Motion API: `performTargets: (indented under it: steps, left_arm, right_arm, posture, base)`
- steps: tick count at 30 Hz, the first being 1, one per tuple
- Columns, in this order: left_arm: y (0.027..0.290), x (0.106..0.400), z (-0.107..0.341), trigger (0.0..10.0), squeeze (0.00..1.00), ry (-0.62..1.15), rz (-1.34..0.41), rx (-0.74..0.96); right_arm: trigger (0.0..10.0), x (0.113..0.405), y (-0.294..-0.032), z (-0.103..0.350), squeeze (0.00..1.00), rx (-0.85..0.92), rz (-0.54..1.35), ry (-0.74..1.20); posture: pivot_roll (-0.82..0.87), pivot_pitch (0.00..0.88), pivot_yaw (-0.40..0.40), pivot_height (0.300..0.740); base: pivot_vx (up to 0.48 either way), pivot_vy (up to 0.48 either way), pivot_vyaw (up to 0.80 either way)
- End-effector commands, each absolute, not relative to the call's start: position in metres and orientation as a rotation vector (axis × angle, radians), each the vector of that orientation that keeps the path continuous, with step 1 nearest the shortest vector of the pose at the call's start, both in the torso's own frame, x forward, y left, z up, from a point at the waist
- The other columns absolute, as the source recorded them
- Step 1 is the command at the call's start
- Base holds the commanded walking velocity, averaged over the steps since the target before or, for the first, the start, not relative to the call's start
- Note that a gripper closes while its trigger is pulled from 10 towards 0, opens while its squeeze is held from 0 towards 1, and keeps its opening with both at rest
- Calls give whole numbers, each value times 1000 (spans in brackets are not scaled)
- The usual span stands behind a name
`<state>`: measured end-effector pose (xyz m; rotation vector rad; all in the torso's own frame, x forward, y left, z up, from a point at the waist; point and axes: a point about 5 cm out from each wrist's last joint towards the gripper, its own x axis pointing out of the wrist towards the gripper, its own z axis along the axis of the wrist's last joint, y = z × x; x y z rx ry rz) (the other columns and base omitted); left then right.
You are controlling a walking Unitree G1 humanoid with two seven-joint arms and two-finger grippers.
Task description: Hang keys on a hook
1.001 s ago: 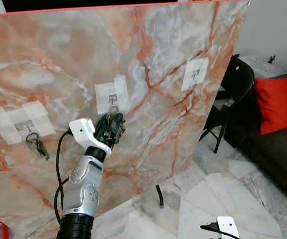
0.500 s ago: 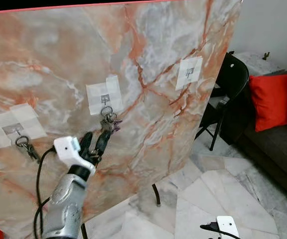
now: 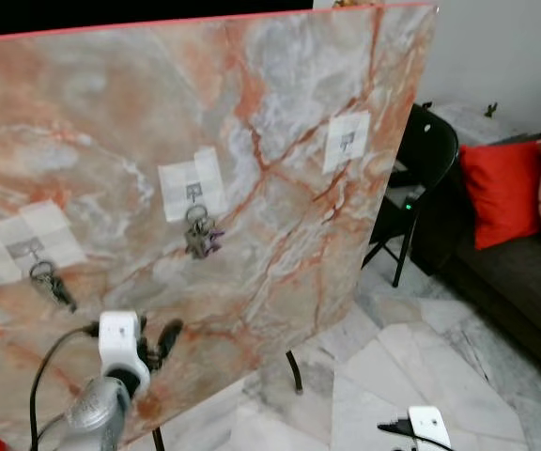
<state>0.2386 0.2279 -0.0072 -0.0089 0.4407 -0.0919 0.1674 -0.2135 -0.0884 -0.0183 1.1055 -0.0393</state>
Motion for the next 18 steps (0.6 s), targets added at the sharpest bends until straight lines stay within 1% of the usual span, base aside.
performTargets:
  steps: [1,2,4,5,6,7,9,10,11,12,13,14,15,18]
  left_arm:
    - [222,238,-19,10000,0,507,-119,25]
    - [222,238,-19,10000,0,507,-119,25]
    - [229,233,-29,10000,0,572,-43,-2]
    - [229,233,-29,10000,0,572,-43,-2]
    - [235,230,-33,10000,0,595,2,-28]
    - [242,222,-39,10000,0,642,54,-50]
    - [243,210,-50,10000,0,721,66,-23]
    - [241,201,-57,10000,0,773,52,8]
    - [239,188,-67,10000,0,846,36,43]
    - [239,188,-67,10000,0,846,36,43]
    - [238,183,-70,10000,0,870,36,49]
    - [238,176,-74,10000,0,899,53,28]
    - [238,176,-74,10000,0,898,60,18]
    - [237,177,-74,10000,0,888,57,10]
  right_arm:
    - [10000,168,-212,-88,0,2,-57,1100]
    - [10000,168,-212,-88,0,2,-57,1100]
    - [10000,167,-211,-89,0,15,-70,1100]
    - [10000,167,-211,-89,0,15,-70,1100]
    - [10000,167,-210,-89,0,23,-77,1099]
    - [10000,167,-209,-90,0,34,-88,1095]
    - [10000,167,-208,-90,0,43,-100,1096]
    - [10000,166,-208,-90,0,66,-122,1097]
    - [10000,163,-205,-92,0,192,-219,1089]
    - [10000,163,-205,-92,0,192,-219,1089]
    - [10000,161,-204,-93,0,270,-278,1082]
    - [10000,163,-205,-92,0,220,-267,1071]
    - [10000,163,-205,-92,0,200,-255,1071]
    - [10000,163,-206,-92,0,183,-252,1073]
  posture:
    - [122,0,-72,740]
    - [122,0,-72,740]
    - [99,0,-55,740]
    - [99,0,-55,740]
    - [88,0,-46,740]
    - [91,0,-43,740]
    - [106,0,-48,740]
    - [109,0,-48,740]
    - [103,0,-44,740]
    - [103,0,-44,740]
    - [101,0,-45,740]
    - [87,0,-36,740]
    - [69,0,-28,740]
    - [53,0,-18,740]
  base:
    - [0,0,0]
    - [0,0,0]
    - [0,0,0]
    - [0,0,0]
    - [0,0,0]
    - [0,0,0]
    - [0,0,0]
    - [0,0,0]
    - [0,0,0]
    - [0,0,0]
    - [0,0,0]
    - [0,0,0]
    - [0,0,0]
    - [0,0,0]
